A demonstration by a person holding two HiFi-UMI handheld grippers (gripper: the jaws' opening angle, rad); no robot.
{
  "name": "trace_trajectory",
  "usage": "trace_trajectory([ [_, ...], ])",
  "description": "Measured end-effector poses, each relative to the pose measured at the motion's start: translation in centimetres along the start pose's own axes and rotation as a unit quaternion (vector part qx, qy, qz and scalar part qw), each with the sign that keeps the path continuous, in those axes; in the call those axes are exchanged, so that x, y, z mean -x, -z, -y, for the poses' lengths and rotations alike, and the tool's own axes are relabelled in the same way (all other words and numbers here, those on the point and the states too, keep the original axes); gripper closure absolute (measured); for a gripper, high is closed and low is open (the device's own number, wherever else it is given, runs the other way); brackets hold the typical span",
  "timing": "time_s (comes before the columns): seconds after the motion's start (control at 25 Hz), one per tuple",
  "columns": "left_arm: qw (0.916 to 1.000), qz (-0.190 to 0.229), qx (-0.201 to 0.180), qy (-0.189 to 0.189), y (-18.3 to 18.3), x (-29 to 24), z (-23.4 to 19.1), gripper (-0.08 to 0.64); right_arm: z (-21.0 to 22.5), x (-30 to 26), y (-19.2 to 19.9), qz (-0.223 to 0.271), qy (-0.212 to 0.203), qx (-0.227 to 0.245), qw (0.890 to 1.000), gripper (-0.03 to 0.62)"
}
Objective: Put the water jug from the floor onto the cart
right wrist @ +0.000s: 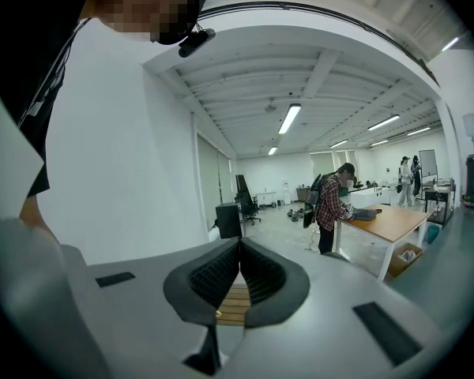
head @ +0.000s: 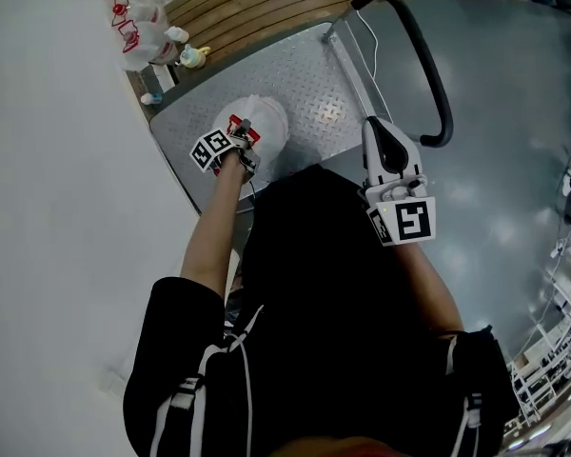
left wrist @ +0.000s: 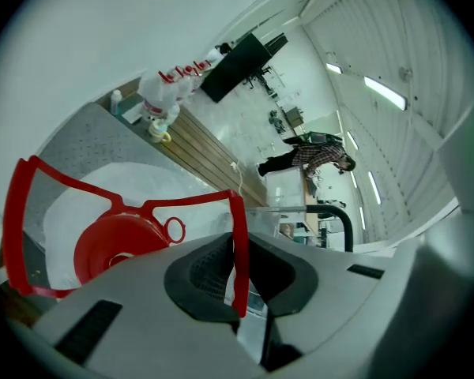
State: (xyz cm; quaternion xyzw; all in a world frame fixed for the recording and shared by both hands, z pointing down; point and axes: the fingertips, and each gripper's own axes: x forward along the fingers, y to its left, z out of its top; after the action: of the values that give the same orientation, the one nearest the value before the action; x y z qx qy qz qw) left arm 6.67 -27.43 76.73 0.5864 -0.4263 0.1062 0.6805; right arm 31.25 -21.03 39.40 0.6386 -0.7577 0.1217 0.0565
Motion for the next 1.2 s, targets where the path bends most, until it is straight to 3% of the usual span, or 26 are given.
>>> trace_trajectory([
  [0.12,0.9986,-0.036,-0.003,0.039,0.8,-1.9,1.4,0.508,0.4,0.5,0.4,-0.002,-0.003,-0.006,1.0,0.574],
  [0.32,0.9962,-0.072,0.014,0.047,3.5,-3.3,2.5,0.507,0.5,1.2,1.7,-0.024,-0.008,-0.027,0.999,0.574],
  [0.44,0.997,-0.066,0.01,0.039,4.0,-3.1,2.7,0.506,0.5,1.3,1.7,-0.029,-0.016,-0.029,0.999,0.574],
  [0.6,0.9971,-0.037,0.045,0.048,4.3,-1.9,3.0,0.484,0.2,2.1,2.1,-0.025,-0.024,-0.042,0.999,0.574],
  [0.68,0.9969,-0.032,0.044,0.056,4.9,-0.8,3.2,0.48,-0.3,2.3,2.4,-0.025,-0.026,-0.048,0.998,0.574],
  [0.88,0.9955,-0.027,-0.008,0.09,6.2,3.1,4.7,0.48,-2.2,2.5,2.5,-0.018,-0.029,-0.05,0.998,0.574],
  [1.04,0.9907,-0.024,-0.076,0.11,7.8,7.6,6.8,0.482,-5.2,3.9,2.5,-0.012,-0.04,-0.062,0.997,0.574],
  [1.2,0.9812,0.025,-0.121,0.148,8.3,12.6,9.9,0.511,-8.7,5.0,2.1,-0.003,-0.061,-0.061,0.996,0.574],
])
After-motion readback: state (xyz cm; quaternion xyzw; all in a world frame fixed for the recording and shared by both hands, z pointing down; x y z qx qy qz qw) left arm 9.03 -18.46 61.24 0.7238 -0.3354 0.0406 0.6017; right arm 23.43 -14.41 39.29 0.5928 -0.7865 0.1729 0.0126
